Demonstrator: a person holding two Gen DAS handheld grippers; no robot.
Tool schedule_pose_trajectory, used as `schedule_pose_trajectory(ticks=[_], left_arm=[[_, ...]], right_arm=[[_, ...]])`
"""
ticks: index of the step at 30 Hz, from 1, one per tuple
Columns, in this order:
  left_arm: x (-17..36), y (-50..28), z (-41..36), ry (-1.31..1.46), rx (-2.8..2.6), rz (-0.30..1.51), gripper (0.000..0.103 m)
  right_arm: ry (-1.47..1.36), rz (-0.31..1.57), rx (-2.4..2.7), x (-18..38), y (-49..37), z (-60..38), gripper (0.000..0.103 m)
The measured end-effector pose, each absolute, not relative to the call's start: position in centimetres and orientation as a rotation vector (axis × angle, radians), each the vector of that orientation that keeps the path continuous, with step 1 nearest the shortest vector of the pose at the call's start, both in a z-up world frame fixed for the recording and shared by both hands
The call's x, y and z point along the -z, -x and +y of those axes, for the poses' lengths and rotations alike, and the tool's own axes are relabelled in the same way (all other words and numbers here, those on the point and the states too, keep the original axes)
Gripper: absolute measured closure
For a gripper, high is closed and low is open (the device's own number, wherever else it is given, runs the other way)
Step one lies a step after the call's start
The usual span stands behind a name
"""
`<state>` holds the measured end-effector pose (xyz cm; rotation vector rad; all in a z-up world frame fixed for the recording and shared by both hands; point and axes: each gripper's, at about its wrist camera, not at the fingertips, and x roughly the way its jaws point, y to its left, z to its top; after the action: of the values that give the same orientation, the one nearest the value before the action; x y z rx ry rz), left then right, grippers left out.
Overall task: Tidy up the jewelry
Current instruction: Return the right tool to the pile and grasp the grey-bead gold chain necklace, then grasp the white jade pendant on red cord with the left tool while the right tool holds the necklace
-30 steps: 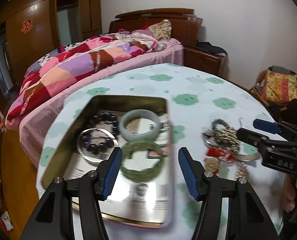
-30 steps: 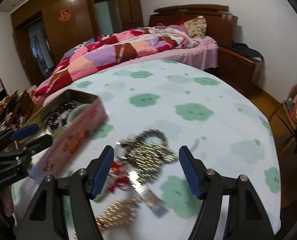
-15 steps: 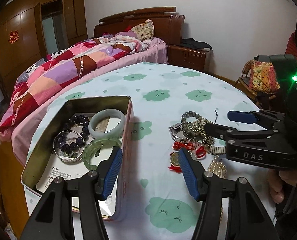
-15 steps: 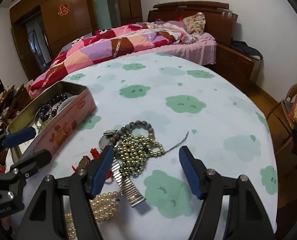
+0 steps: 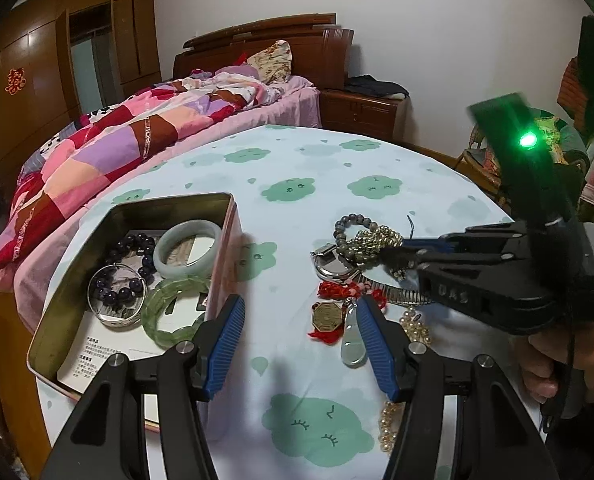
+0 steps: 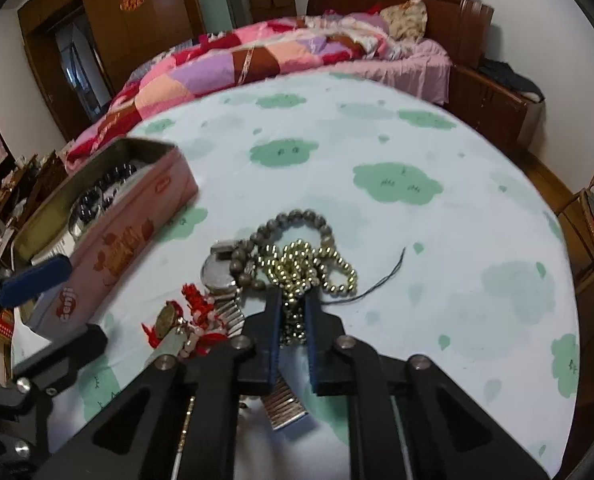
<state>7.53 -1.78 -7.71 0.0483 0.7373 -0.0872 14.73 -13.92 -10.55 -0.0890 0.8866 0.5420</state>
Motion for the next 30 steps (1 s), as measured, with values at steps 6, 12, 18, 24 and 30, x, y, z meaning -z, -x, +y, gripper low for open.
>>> schedule_pose_trajectory(ticks=[6, 12, 18, 24, 30], left_arm=[[7.7, -7.6, -2.0, -0.045, 0.097, 0.737, 0.044], [7.7, -7.5, -2.8, -0.062, 0.122, 0.735, 0.044], [8.4, -7.9, -3.8, -0.089, 0.150, 0.757, 0.044], [9.7, -9.0, -4.5, -0.080, 0.199, 0.814, 0.056], [10.6, -9.6, -4.2, -0.036, 0.215, 0.876, 0.062]], right_arm=[[0.058, 0.793, -0.512, 9.3, -13.2, -15.5, 0.090], [0.005, 0.717, -0.465, 8.3, -12.2, -18.2, 0.090], [0.007, 0.712, -0.444, 8.6, -11.9, -18.7, 0.090], [0.037, 0.712, -0.450, 9.2, -11.5, -18.4, 0.090], [0.045, 0.714, -0.452, 9.4, -11.4, -18.4, 0.090]])
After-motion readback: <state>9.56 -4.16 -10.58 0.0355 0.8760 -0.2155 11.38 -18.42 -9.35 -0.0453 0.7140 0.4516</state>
